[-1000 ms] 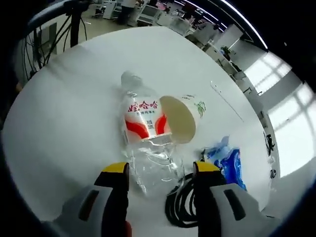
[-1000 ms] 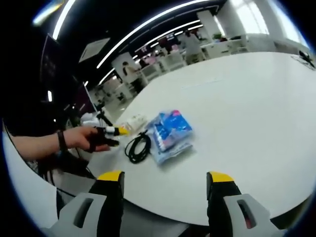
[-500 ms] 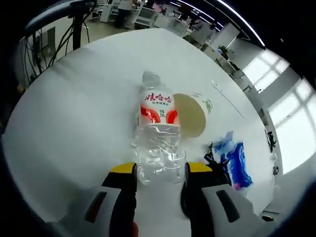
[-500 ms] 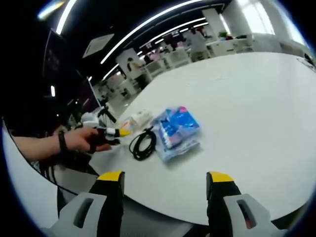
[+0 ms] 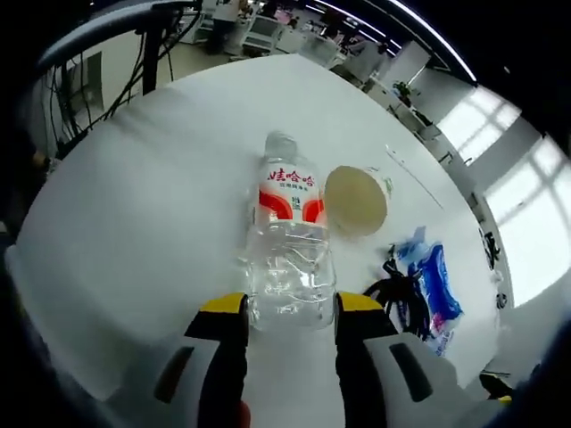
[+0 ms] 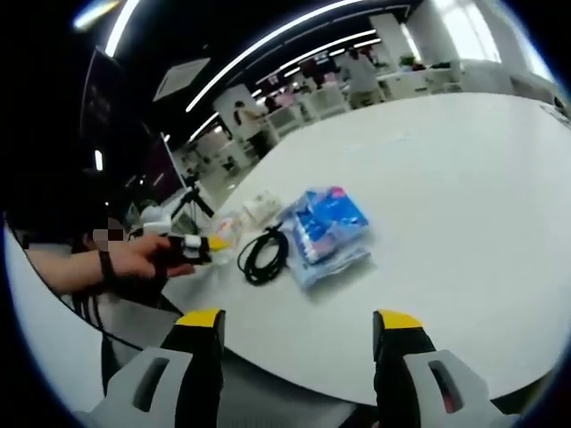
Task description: Arrange the tabletop items into an orderly group along one side of the table until the central work area is clear of visible clutter.
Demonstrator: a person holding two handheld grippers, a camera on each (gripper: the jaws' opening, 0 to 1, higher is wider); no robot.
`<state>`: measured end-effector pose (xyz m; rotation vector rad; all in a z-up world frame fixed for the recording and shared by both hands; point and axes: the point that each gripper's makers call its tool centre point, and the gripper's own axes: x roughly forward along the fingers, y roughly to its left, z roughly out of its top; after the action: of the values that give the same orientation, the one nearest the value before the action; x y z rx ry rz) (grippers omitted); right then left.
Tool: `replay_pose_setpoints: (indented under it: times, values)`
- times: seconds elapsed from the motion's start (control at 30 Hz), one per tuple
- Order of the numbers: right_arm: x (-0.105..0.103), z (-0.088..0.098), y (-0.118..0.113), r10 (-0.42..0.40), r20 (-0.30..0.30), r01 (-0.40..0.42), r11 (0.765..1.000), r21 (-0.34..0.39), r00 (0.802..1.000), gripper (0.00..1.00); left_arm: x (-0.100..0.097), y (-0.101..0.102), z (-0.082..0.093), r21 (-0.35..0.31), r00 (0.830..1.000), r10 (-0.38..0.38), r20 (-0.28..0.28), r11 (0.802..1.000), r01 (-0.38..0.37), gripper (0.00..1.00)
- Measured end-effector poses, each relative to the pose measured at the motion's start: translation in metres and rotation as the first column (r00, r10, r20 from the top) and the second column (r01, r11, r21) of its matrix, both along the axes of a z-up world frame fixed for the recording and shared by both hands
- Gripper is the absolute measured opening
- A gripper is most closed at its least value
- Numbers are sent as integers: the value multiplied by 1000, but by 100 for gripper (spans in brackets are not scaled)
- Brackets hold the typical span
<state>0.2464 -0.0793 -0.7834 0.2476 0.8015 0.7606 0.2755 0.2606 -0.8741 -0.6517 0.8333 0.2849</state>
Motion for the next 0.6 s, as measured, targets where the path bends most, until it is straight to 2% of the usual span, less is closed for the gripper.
replay_pose_setpoints:
  times: [0.23, 0.4, 0.43, 0.47, 0.5, 0.6]
  values:
    - [-1, -2, 8, 23, 1, -23, 1000, -2, 1000, 68, -25, -6, 1, 32, 999, -42, -6, 999, 42, 36]
    - [0, -2, 9, 29, -5, -29, 1000, 3, 1000, 68, -45, -13, 2, 21, 998, -54, -20, 998, 54, 36]
    - [0, -3, 9, 31, -7, -31, 1000, 3, 999, 68, -47, -14, 1, 12, 998, -52, -23, 999, 52, 36]
    - [0, -3, 10, 35, -8, -35, 999, 3, 999, 68, -52, -21, 1, -56, 999, -24, -33, 998, 22, 36]
    - [-1, -3, 11, 38, -9, -38, 999, 2, 999, 68, -55, -23, 1, -76, 999, -20, -40, 997, 17, 36]
    - [-2, -3, 12, 44, -11, -44, 999, 1, 999, 68, -67, -24, 2, -34, 997, -54, -53, 998, 52, 36]
